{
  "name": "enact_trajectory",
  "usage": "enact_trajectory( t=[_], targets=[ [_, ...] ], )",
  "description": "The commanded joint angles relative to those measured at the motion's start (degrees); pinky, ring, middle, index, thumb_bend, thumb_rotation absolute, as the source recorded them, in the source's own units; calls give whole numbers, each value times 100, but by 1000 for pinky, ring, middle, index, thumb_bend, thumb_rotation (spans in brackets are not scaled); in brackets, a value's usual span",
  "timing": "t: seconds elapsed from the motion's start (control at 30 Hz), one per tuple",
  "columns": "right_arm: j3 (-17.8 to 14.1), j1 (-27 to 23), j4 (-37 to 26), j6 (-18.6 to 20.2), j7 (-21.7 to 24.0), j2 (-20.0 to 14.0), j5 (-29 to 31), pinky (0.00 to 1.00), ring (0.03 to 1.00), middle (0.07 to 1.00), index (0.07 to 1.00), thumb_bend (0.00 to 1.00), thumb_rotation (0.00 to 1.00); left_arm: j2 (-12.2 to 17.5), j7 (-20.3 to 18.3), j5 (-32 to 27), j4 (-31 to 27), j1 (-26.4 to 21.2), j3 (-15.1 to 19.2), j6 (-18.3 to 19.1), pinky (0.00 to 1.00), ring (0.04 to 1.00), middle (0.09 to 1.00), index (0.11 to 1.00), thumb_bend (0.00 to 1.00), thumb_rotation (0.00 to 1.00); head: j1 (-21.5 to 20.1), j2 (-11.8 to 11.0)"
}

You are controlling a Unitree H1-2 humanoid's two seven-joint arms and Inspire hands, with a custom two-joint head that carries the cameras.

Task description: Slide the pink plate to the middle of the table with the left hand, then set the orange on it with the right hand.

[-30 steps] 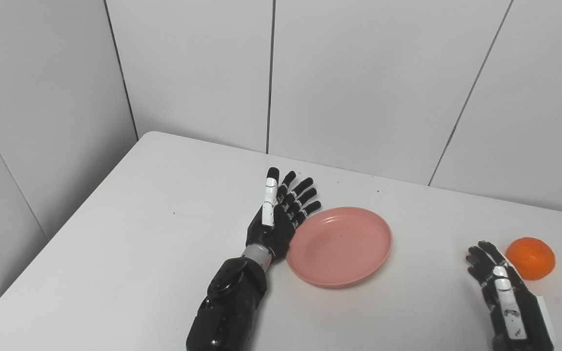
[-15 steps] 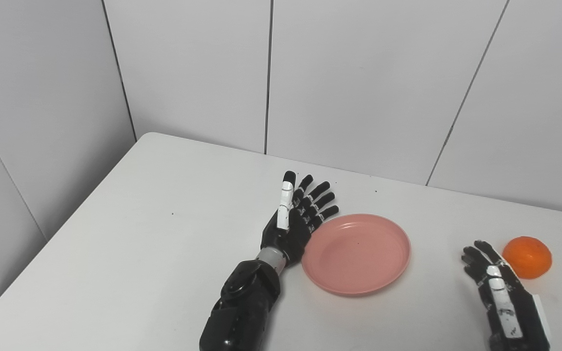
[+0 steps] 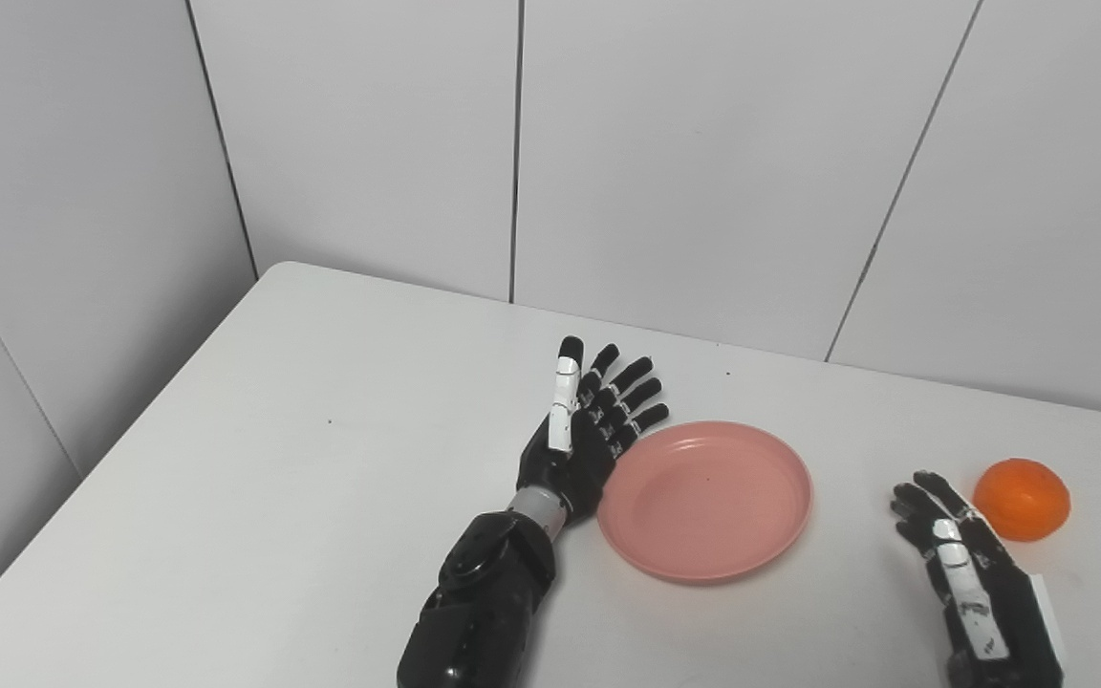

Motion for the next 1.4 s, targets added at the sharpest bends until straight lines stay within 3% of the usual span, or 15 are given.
enact_trajectory(
  t=[0.0,0.17,0.27,0.7,1.1,1.37],
  targets=[
    [104,492,309,67,-10,233,49,886,835,796,801,617,670,-45,155,151,342,324,-26,350,854,905,904,1000,750,873,-20,12],
    [139,508,257,97,-36,282,19,892,837,794,801,618,657,16,134,94,155,412,14,484,828,901,896,1000,737,892,-255,67],
    [175,499,206,171,-131,373,-47,887,830,787,796,612,635,65,136,-47,-73,492,116,665,861,912,905,1000,743,853,-396,92],
    [469,496,-114,491,-493,649,-554,868,822,774,776,593,665,488,-75,151,-1029,782,-187,776,867,915,908,1000,701,874,-1116,225],
    [526,460,-96,510,-527,720,-600,864,823,776,790,586,677,462,194,-432,-1452,593,454,1287,840,885,837,1000,722,857,-1274,223],
    [575,426,-34,465,-547,712,-686,864,822,778,794,596,698,494,165,-489,-1327,553,521,1318,822,871,844,1000,713,851,-1348,218]
  ],
)
